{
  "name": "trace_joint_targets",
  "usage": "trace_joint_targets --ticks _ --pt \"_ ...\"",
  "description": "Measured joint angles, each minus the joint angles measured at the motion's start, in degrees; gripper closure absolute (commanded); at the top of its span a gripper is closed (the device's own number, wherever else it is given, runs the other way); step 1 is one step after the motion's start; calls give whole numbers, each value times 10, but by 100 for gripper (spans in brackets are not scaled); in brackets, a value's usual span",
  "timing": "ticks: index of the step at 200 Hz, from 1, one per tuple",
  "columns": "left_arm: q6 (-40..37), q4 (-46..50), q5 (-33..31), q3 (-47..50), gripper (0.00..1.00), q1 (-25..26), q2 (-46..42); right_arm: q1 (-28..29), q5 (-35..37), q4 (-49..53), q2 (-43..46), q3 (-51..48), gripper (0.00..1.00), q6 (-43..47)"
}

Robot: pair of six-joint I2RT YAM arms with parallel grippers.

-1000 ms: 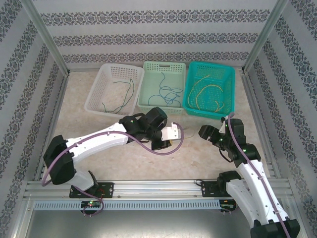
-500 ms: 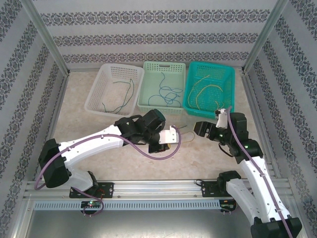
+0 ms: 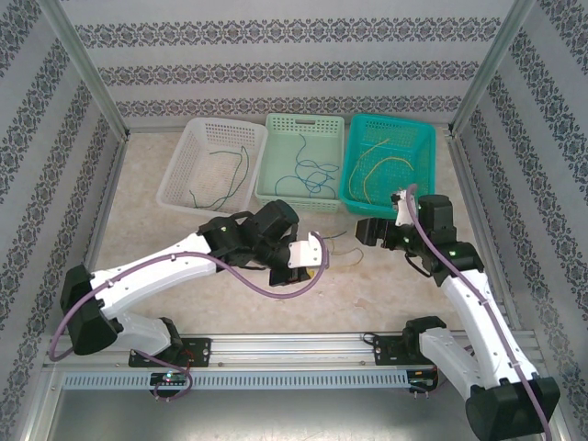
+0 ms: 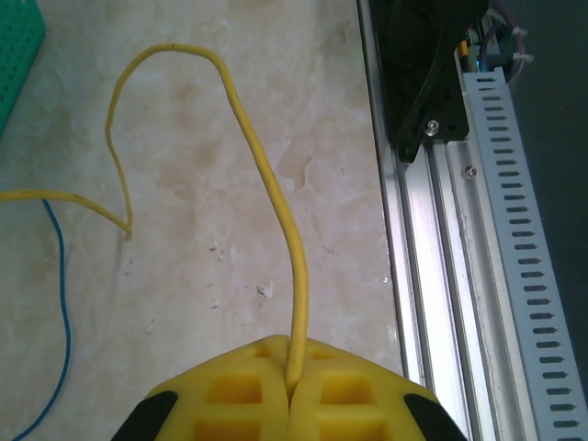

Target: Untangle the cables

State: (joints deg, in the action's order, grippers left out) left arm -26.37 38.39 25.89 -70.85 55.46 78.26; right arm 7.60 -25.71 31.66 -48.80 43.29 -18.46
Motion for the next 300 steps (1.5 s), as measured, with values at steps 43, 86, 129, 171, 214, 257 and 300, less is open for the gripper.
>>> trace_joint_targets --ticks 43,86,129,171,214,257,300 --pt "57 -57 -16 16 100 0 -34 -4 66 -16 6 -1 13 -87" --pt "145 -134 -28 27 99 -13 -36 -4 106 -40 62 -28 15 -158" --pt "264 -241 -37 47 98 -63 -45 -4 120 -55 116 -75 17 -205" --pt "373 -358 -34 81 95 -94 -49 -4 113 -110 150 -146 17 -280" --pt "438 -453 -4 95 94 -94 -31 0 65 -221 103 -191 15 -386" --pt "447 -486 29 95 95 -94 -26 13 30 -358 63 -195 14 -494" --pt "449 -517 63 96 95 -94 -20 40 21 -449 1 -194 14 -550"
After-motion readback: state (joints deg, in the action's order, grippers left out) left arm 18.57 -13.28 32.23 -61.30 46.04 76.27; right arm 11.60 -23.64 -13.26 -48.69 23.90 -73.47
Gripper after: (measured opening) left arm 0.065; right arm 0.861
